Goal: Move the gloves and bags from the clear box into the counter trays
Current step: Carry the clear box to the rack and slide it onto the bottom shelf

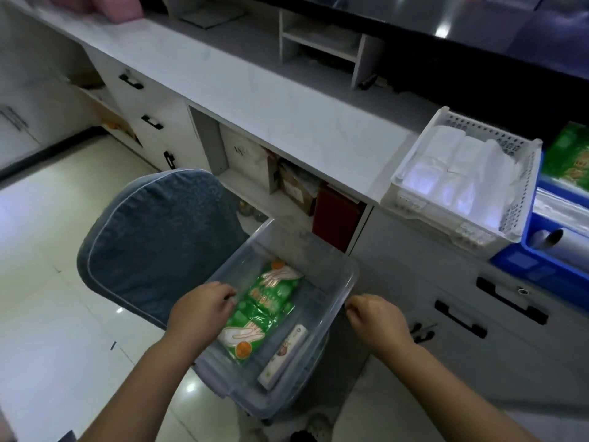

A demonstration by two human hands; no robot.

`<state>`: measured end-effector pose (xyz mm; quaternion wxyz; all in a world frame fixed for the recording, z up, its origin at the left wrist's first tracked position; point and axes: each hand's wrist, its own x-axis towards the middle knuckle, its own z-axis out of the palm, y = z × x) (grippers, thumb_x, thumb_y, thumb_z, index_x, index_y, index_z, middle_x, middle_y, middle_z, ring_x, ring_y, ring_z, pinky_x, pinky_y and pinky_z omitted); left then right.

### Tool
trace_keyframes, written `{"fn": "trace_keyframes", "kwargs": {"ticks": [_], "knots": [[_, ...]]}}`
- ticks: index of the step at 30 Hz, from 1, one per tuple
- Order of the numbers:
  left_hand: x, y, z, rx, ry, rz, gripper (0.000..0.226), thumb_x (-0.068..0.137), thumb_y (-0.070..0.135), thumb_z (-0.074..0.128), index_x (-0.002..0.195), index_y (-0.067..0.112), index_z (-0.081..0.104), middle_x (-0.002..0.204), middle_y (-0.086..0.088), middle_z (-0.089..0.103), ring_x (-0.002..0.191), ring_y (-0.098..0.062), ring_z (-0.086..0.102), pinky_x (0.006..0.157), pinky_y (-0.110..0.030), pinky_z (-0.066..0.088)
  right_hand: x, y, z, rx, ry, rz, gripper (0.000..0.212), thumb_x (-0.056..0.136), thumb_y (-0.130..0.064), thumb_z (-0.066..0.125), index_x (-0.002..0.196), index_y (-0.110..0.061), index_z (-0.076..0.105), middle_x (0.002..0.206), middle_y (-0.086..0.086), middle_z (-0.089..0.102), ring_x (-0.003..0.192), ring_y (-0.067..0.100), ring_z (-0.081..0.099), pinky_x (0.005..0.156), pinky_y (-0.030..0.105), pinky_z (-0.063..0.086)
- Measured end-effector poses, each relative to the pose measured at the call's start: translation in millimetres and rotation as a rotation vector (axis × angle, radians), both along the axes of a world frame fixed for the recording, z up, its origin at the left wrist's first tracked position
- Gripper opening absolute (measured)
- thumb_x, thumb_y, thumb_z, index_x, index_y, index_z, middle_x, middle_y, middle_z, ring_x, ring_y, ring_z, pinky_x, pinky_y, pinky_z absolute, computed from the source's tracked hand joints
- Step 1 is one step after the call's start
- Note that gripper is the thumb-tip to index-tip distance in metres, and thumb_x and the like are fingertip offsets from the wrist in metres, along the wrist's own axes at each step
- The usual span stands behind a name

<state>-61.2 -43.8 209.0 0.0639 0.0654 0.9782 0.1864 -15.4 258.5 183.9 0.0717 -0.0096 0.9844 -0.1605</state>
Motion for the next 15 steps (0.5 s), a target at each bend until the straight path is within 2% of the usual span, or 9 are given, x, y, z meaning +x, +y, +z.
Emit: {"fn": "trace_keyframes", "kwargs": {"ticks": [10,13,15], "knots": [[-63.2,-32.4,-34.7,-0.055,-0.105,-0.041,0.021,0.086,0.024,0.055,0.101,0.025,0.068,0.104,0.003,0.067,0.090,-0.020,0.062,0.067,-0.030,0.047,-10.7,-28.6,-31.5,0.074,-0.192,-0.108,0.026,0.093,-0.029,0.043,0.090,-0.016,0.065,0.092,0.002,0.068,0.081,0.018,0.062,0.056,0.027,0.039],[-98.2,-36.7,-56.8,-0.094,-0.146,-0.148,0.022,0.088,0.023,0.050,0.099,0.020,0.069,0.100,-0.002,0.066,0.088,-0.023,0.062,0.068,-0.033,0.051,-16.4,-45.8,-50.9,0.088,-0.266,-0.211,0.025,0.093,-0.028,0.043,0.086,-0.016,0.063,0.091,0.004,0.068,0.077,0.018,0.060,0.054,0.026,0.033],[-119.9,-39.1,-71.8,-0.137,-0.185,-0.262,0.024,0.090,0.022,0.046,0.096,0.017,0.068,0.097,-0.004,0.064,0.086,-0.023,0.060,0.066,-0.033,0.050,-18.2,-58.9,-66.3,0.087,-0.334,-0.315,0.023,0.094,-0.028,0.043,0.085,-0.018,0.062,0.093,0.004,0.069,0.075,0.018,0.059,0.053,0.025,0.034]]}}
